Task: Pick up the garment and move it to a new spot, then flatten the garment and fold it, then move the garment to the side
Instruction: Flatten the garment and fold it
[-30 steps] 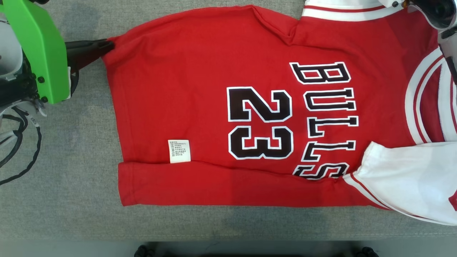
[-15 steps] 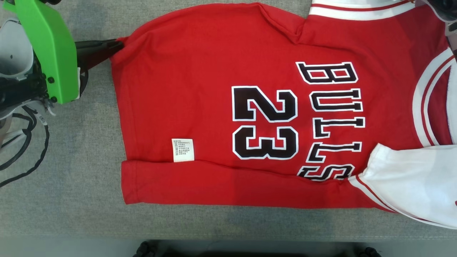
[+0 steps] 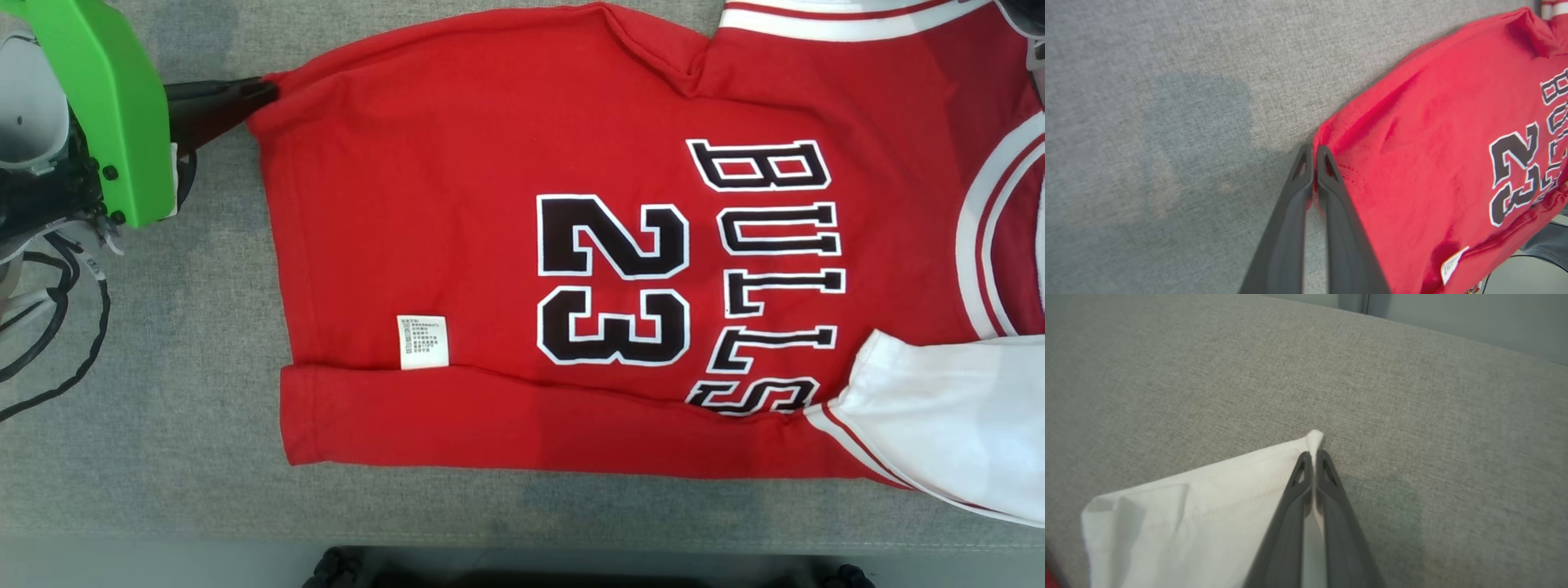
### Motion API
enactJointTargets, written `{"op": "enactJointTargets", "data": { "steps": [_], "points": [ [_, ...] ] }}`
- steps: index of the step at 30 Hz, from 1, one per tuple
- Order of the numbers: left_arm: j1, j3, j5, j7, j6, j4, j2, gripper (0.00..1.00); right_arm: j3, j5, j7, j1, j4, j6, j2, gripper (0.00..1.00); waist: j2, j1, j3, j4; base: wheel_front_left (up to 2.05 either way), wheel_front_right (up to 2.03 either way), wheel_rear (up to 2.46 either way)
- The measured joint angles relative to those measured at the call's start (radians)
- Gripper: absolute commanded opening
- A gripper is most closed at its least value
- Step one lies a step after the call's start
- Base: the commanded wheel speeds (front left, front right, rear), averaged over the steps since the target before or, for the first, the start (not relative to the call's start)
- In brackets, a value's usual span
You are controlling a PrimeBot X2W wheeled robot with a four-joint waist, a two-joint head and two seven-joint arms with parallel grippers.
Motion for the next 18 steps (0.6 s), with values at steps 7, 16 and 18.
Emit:
{"op": "enactJointTargets", "data": {
  "steps": [7, 16, 18],
  "points": [
    [-0.001, 0.027, 0.036, -0.03, -0.001, 0.011, 0.022, 0.0, -0.03, 0.029, -0.035, -0.001, -0.003, 0.0, 0.011, 0.0, 0.0, 0.0, -0.004, -0.022, 0.0, 0.0, 0.0],
    [-0.003, 0.03, 0.049, -0.054, -0.01, 0.032, 0.029, 0.0, -0.075, 0.036, -0.082, -0.006, -0.01, 0.0, -0.024, 0.0, 0.0, 0.0, -0.019, -0.049, 0.0, 0.0, 0.0],
    [-0.003, 0.035, 0.053, -0.063, -0.01, 0.034, 0.029, 0.0, -0.081, 0.043, -0.091, -0.007, -0.017, 0.0, -0.023, 0.0, 0.0, 0.0, -0.019, -0.052, 0.0, 0.0, 0.0]
  ]
}}
